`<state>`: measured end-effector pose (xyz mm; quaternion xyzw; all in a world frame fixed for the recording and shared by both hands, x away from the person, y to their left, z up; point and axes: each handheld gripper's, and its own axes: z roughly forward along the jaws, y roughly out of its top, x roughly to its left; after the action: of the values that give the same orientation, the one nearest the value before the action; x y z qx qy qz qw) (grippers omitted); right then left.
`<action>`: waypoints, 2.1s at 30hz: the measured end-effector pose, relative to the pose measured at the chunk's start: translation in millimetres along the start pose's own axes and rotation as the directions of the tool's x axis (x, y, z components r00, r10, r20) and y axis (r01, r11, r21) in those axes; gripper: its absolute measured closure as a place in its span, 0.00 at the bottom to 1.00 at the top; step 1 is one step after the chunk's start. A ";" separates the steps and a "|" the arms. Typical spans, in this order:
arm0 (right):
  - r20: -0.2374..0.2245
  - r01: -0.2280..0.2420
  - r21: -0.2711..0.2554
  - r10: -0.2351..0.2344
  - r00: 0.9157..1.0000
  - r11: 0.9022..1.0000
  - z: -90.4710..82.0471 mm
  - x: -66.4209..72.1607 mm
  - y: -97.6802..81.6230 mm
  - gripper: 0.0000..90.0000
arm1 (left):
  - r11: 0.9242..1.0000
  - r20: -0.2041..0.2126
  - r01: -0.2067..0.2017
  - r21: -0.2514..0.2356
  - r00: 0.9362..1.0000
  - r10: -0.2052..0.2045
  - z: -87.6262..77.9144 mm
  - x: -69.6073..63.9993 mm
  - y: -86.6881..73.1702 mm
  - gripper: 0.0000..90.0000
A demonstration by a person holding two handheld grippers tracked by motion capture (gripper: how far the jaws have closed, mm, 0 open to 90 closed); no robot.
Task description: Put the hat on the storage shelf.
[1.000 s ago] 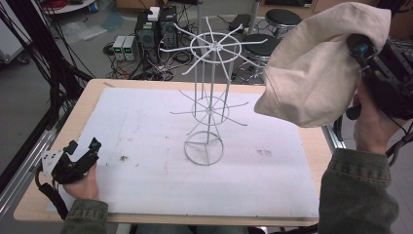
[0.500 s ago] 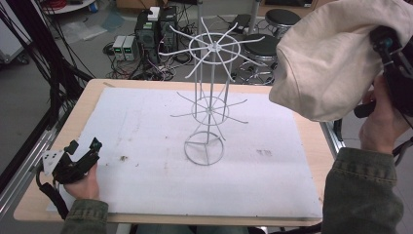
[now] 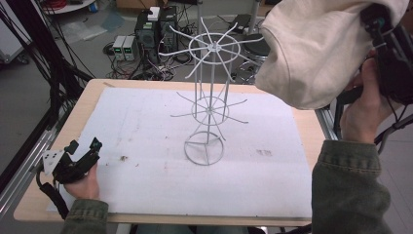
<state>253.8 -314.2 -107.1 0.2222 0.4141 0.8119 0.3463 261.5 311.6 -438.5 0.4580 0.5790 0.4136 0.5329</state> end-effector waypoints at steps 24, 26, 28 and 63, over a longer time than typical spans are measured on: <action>-0.108 -0.101 0.021 0.103 0.989 0.995 31.4 19.3 -24.7 0.82 | 1.000 0.002 -0.002 -0.002 1.000 0.002 -0.5 0.0 0.2 0.26; -0.117 -0.101 0.030 0.104 0.988 0.994 30.8 17.9 -27.9 0.82 | 1.000 0.002 -0.001 -0.002 1.000 0.001 -1.0 0.4 0.4 0.26; -0.126 -0.109 0.048 0.115 0.985 0.993 27.2 16.2 -32.0 0.82 | 1.000 0.000 0.003 -0.005 1.000 -0.003 -1.0 1.4 0.5 0.26; -0.122 0.006 0.343 0.038 0.992 0.939 -47.4 -6.6 -101.2 0.81 | 0.998 -0.029 -0.058 -0.040 0.998 0.057 -6.2 -2.8 4.1 0.26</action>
<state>265.8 -301.5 -217.6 0.2305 0.5683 0.7427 0.2689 255.8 310.0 -433.3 0.4577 0.5643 0.4467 0.5220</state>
